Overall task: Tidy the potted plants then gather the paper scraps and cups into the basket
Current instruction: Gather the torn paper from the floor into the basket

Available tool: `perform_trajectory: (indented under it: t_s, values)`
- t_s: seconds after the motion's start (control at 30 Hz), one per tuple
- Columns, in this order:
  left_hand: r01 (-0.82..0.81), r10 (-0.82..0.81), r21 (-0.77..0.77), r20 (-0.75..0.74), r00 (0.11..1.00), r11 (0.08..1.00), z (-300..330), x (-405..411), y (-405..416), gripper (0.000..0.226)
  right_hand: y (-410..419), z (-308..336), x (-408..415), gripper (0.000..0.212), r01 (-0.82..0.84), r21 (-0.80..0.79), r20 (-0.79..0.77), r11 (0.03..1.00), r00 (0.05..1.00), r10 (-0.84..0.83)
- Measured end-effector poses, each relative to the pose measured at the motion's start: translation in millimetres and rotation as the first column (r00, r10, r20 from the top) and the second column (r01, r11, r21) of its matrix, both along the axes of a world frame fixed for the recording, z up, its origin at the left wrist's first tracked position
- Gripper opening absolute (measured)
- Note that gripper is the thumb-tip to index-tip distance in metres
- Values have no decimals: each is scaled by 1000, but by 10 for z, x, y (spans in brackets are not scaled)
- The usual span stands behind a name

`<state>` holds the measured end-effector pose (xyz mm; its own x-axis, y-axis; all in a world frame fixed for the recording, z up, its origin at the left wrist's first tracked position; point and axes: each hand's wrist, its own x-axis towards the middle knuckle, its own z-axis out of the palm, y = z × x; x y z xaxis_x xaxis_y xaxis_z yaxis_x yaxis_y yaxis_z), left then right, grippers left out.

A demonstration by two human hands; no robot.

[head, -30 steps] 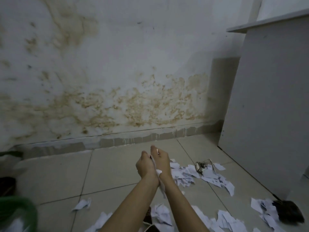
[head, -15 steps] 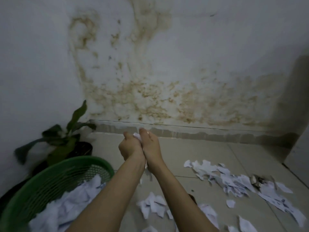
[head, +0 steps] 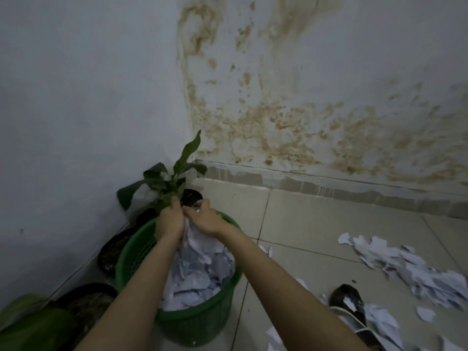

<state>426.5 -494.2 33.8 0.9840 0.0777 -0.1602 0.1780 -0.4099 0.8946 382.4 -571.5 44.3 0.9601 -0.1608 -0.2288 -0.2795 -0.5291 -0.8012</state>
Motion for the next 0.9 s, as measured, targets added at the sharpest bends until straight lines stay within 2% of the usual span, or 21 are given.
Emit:
perform_trajectory:
  t_s: [0.03,0.07,0.13,0.2,0.27,0.3,0.33,0.4,0.43,0.5,0.57,0.67,0.73,0.83,0.87,0.9]
  values:
    - [97,-96,160,-16,995,982,-41,54,80,54,-16,1,10,68,-26,-88,-41,996,999,22]
    - [186,-180,293,-46,983,938,-89,128,150,51,-32,25,9,67,-44,-110,-52,993,998,39]
    - [344,-332,465,-111,937,816,-130,248,250,44,-62,106,-26,53,-83,-65,4,994,997,83]
    - [542,-531,563,-203,823,624,-103,268,281,45,-68,149,-59,34,-181,-116,10,977,983,183]
    - [717,-676,586,-355,646,378,-100,205,245,65,-34,94,-112,25,-350,-243,-137,905,936,325]
    - [759,-679,595,-444,585,266,-112,147,226,79,4,3,-141,27,-427,-288,-238,857,899,368]
    - [776,-651,606,-521,552,174,-162,101,208,90,37,-110,-180,39,-497,-349,-354,794,855,379]
    - [796,-601,604,-626,497,29,-322,8,185,97,87,-318,-279,53,-593,-408,-558,694,764,325]
    - [804,-581,594,-665,470,-31,-411,-51,179,96,97,-414,-305,57,-629,-427,-603,649,733,314]
    - [806,-534,579,-724,437,-125,-555,-151,187,89,89,-482,-364,65,-650,-515,-609,559,736,295]
    - [835,-471,536,-773,426,-124,-546,-197,199,84,93,-383,-402,71,-644,-565,-561,516,758,332]
    - [878,-417,478,-799,433,-3,-316,-60,188,85,100,-137,-348,77,-650,-462,-524,603,749,406]
    - [874,-384,485,-802,458,29,-73,15,182,91,113,2,-277,71,-601,-472,-484,644,788,381]
    - [870,-352,492,-822,448,-43,27,-10,155,77,159,23,-281,53,-556,-469,-478,686,813,332]
    - [876,-333,479,-838,433,-64,-17,-70,165,70,178,-15,-322,49,-573,-450,-497,685,798,341]
    - [893,-311,446,-858,408,-58,-96,-128,177,65,198,-47,-393,47,-628,-439,-539,642,756,371]
